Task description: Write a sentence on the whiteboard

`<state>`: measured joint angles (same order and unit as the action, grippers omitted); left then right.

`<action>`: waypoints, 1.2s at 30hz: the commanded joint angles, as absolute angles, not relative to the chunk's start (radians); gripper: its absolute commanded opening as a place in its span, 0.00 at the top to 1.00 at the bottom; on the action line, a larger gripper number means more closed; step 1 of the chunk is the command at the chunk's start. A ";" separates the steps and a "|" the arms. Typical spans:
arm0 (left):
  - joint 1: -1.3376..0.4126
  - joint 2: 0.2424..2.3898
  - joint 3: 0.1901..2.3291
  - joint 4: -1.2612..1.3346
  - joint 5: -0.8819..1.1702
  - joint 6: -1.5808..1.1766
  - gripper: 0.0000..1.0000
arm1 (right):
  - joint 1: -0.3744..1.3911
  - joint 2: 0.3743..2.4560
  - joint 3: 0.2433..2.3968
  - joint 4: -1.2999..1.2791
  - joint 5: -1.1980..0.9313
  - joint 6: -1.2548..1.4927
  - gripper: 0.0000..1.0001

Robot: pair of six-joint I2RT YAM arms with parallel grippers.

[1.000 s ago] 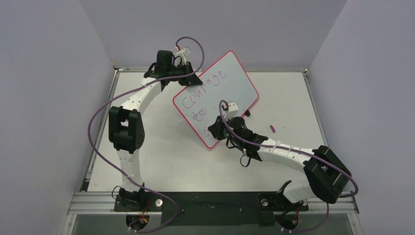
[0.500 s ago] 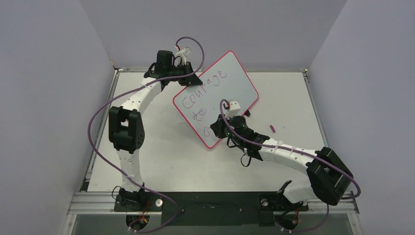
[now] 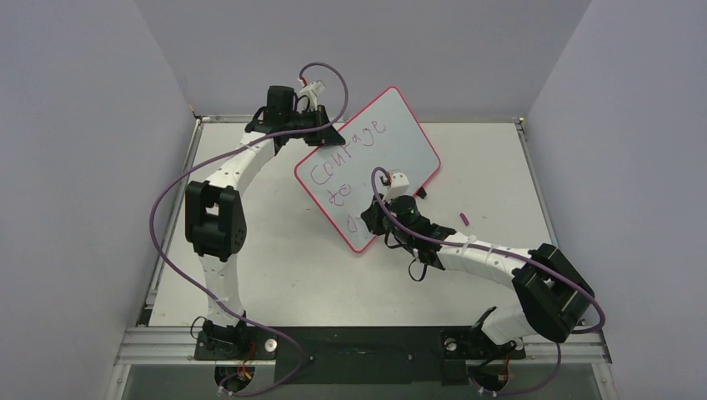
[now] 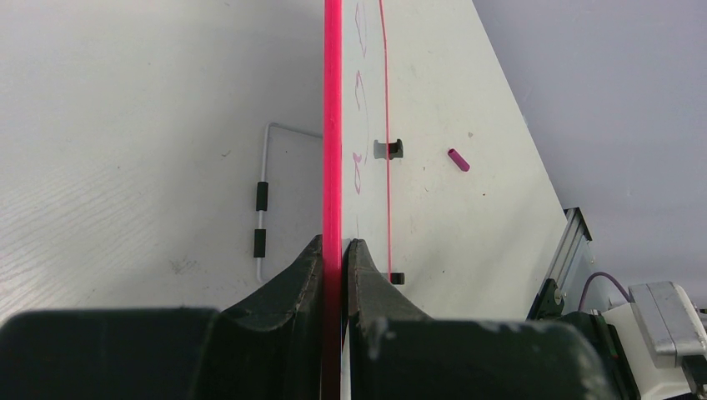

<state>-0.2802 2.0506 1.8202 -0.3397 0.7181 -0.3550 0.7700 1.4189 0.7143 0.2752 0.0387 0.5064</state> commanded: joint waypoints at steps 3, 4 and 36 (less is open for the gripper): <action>-0.302 2.031 1.835 -0.363 0.669 -0.245 1.00 | 0.755 1.428 0.694 0.321 0.062 0.503 1.00; -0.302 2.031 1.834 -0.363 0.669 -0.245 1.00 | 0.754 1.431 0.688 0.322 0.064 0.503 1.00; -0.302 2.023 1.830 -0.364 0.669 -0.243 1.00 | 0.726 1.462 0.762 0.266 0.091 0.504 1.00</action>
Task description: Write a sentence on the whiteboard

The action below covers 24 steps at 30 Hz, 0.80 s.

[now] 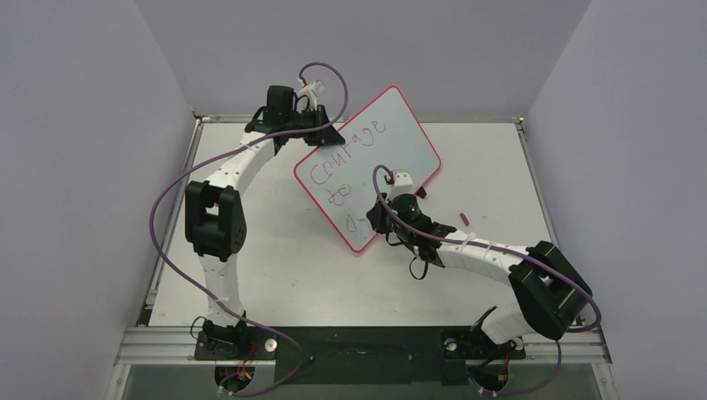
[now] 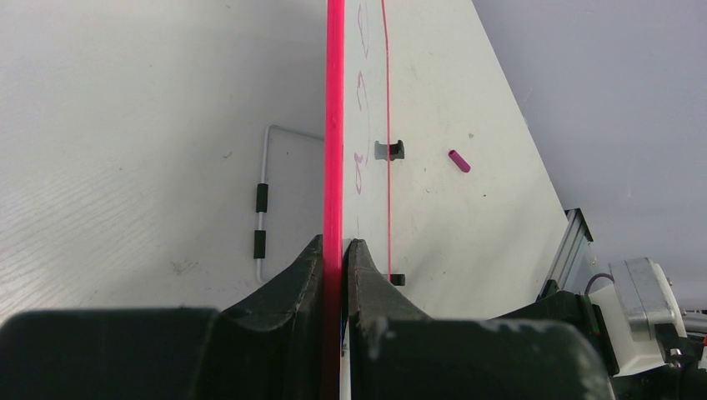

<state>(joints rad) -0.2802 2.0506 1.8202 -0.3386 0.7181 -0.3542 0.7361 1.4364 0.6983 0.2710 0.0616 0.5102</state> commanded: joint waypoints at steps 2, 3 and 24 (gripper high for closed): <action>-0.303 2.023 1.830 -0.364 0.670 -0.245 1.00 | 0.724 1.469 0.784 0.258 0.092 0.499 1.00; -0.303 2.023 1.830 -0.364 0.670 -0.245 1.00 | 0.724 1.473 0.798 0.255 0.093 0.497 1.00; -0.304 2.023 1.828 -0.363 0.664 -0.245 1.00 | 0.704 1.377 0.771 0.222 0.095 0.494 1.00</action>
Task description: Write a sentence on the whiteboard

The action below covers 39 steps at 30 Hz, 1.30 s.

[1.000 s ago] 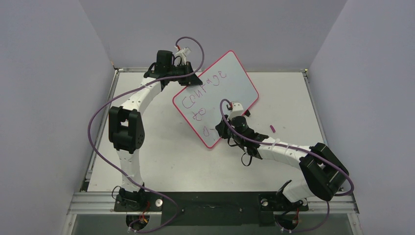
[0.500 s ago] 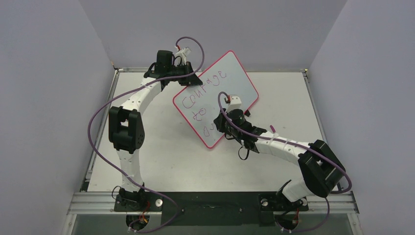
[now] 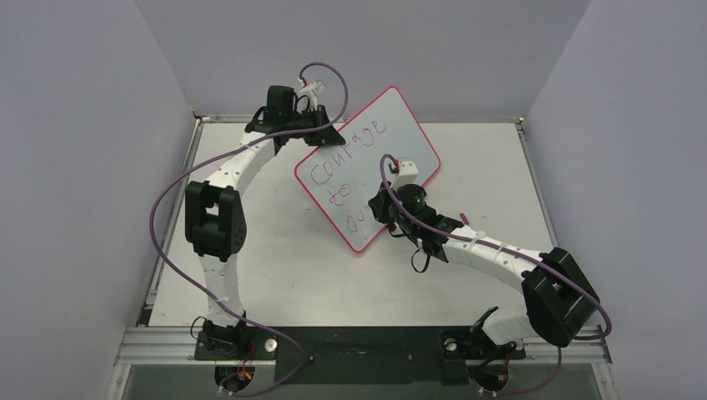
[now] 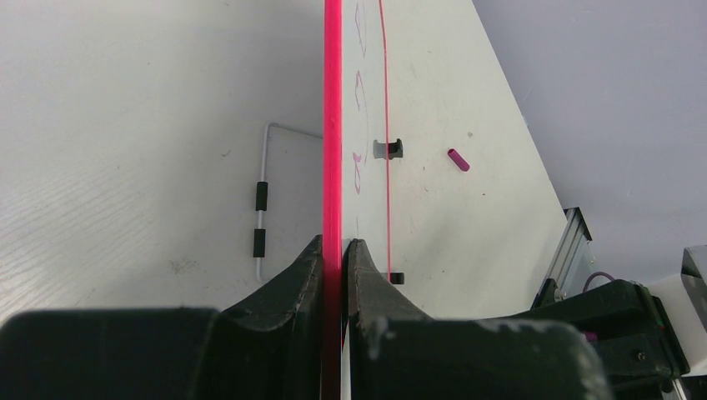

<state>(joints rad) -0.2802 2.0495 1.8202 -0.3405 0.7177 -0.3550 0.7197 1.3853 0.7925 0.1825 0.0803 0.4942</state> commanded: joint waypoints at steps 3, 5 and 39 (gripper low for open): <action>-0.304 2.023 1.827 -0.363 0.663 -0.245 1.00 | 0.696 1.398 0.773 0.238 0.084 0.503 1.00; -0.304 2.023 1.826 -0.364 0.663 -0.245 1.00 | 0.695 1.415 0.779 0.248 0.078 0.509 1.00; -0.304 2.031 1.829 -0.364 0.664 -0.244 1.00 | 0.691 1.517 0.840 0.274 0.052 0.534 1.00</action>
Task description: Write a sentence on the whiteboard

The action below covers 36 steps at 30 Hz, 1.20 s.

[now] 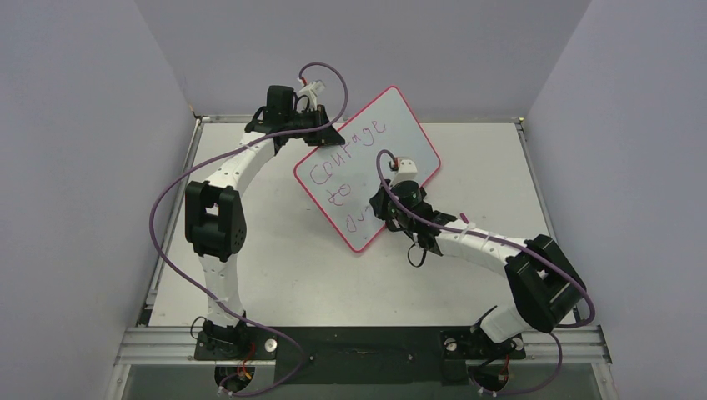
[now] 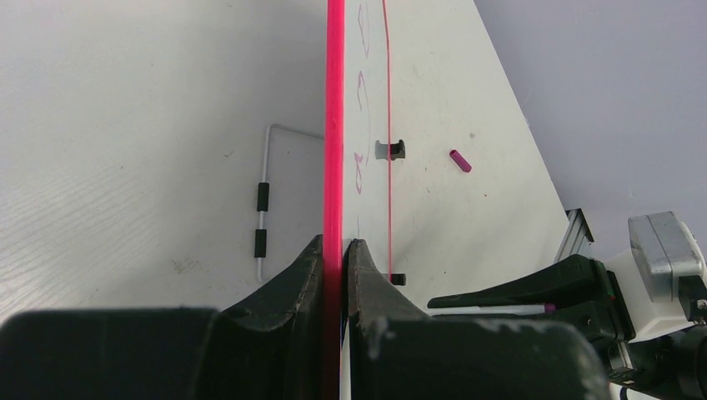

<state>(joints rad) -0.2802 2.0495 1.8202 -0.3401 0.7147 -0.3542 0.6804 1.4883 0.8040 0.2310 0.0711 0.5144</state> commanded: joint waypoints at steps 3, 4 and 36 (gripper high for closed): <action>-0.304 2.031 1.830 -0.363 0.664 -0.244 1.00 | 0.704 1.516 0.832 0.279 0.046 0.539 1.00; -0.304 2.031 1.830 -0.364 0.664 -0.244 1.00 | 0.710 1.517 0.831 0.280 0.046 0.543 1.00; -0.304 2.024 1.828 -0.364 0.665 -0.244 1.00 | 0.698 1.466 0.653 0.291 0.088 0.586 1.00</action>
<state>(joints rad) -0.2798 2.0495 1.8202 -0.3405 0.7136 -0.3470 0.7124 1.4620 0.6853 0.3637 0.0895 0.5884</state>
